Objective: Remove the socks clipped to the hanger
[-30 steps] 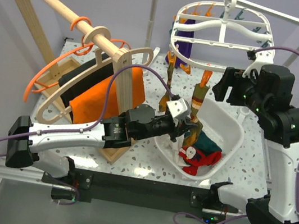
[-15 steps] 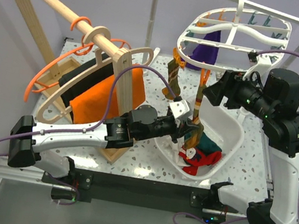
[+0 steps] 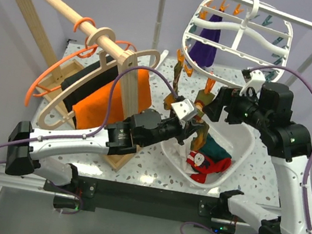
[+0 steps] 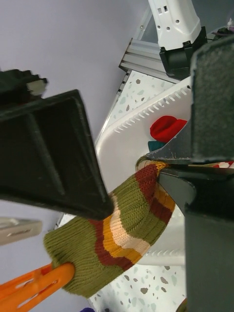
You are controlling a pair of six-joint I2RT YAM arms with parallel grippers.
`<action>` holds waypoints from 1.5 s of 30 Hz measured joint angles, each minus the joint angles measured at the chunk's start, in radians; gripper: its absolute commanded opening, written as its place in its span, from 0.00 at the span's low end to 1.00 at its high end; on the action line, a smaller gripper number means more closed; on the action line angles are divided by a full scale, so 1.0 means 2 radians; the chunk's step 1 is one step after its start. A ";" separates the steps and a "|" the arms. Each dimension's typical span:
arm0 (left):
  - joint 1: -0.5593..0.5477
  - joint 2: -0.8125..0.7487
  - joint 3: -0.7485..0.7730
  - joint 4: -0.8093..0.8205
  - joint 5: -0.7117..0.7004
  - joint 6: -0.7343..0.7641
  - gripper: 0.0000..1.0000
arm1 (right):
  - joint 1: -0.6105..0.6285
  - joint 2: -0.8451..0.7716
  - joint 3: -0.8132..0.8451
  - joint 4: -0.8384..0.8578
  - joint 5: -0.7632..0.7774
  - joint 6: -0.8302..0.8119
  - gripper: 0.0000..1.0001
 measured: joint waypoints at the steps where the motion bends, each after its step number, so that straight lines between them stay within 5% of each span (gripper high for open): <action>1: 0.000 -0.003 0.000 0.000 -0.003 0.000 0.00 | 0.000 -0.004 -0.010 0.004 -0.002 0.000 0.96; 12: -0.003 -0.019 0.000 -0.007 -0.012 0.006 0.00 | -0.003 -0.064 -0.113 0.051 -0.035 0.007 0.98; 19: -0.005 -0.029 -0.001 -0.004 -0.015 0.006 0.00 | -0.006 -0.067 -0.099 0.060 -0.053 0.041 0.98; 32: -0.004 -0.033 -0.010 0.003 -0.015 0.006 0.00 | -0.003 -0.006 -0.018 0.208 -0.176 0.274 0.99; 40: -0.004 -0.033 -0.010 0.003 -0.006 0.010 0.00 | -0.002 -0.014 -0.074 0.381 -0.285 0.457 0.99; 45: -0.004 -0.033 -0.009 0.005 -0.004 0.017 0.00 | -0.002 -0.022 -0.046 0.330 -0.290 0.434 0.96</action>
